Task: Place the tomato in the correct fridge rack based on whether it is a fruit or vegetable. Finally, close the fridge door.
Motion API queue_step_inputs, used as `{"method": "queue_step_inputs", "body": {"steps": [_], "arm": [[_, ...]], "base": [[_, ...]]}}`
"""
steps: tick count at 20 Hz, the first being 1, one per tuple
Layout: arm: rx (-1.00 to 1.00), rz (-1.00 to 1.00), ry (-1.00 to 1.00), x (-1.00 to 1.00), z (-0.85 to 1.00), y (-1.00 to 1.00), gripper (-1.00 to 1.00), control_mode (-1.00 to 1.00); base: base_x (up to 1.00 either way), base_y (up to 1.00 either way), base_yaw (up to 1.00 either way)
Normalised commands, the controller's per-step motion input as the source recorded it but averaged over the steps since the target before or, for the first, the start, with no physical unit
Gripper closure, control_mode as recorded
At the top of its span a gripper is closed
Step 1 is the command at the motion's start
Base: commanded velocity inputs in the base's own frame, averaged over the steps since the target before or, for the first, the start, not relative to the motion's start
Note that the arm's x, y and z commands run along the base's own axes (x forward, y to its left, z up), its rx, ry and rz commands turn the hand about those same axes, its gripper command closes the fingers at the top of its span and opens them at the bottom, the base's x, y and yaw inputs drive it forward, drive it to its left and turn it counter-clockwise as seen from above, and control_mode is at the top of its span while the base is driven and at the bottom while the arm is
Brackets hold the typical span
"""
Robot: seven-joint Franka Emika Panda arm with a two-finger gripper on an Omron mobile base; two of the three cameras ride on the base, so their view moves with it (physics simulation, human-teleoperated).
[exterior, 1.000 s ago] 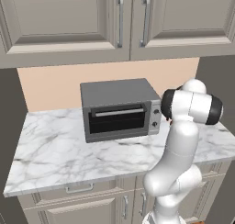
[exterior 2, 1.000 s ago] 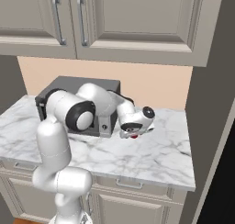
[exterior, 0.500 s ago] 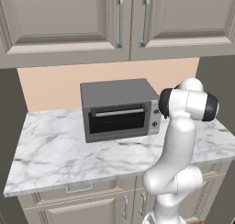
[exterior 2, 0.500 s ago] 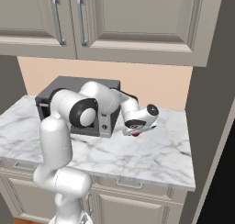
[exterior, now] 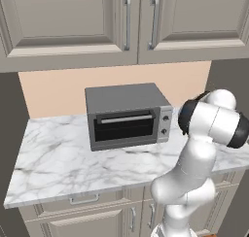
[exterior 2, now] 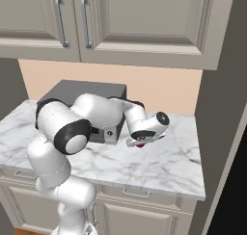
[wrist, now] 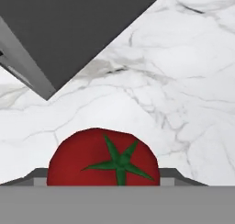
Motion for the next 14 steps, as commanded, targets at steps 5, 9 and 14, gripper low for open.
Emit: {"method": "queue_step_inputs", "body": {"steps": [5,9,14], "arm": [[-0.07,0.00,-0.02,-0.98,0.98,0.18,1.00,-1.00],[-0.07,-0.02,0.00,-0.88,0.97,0.53,1.00,-1.00],[-0.04,-0.07,-0.11,-0.74,0.75,0.89,1.00,-1.00]], "base": [[0.00,0.00,0.00],[0.00,0.00,0.00],[0.00,0.00,0.00]]}}
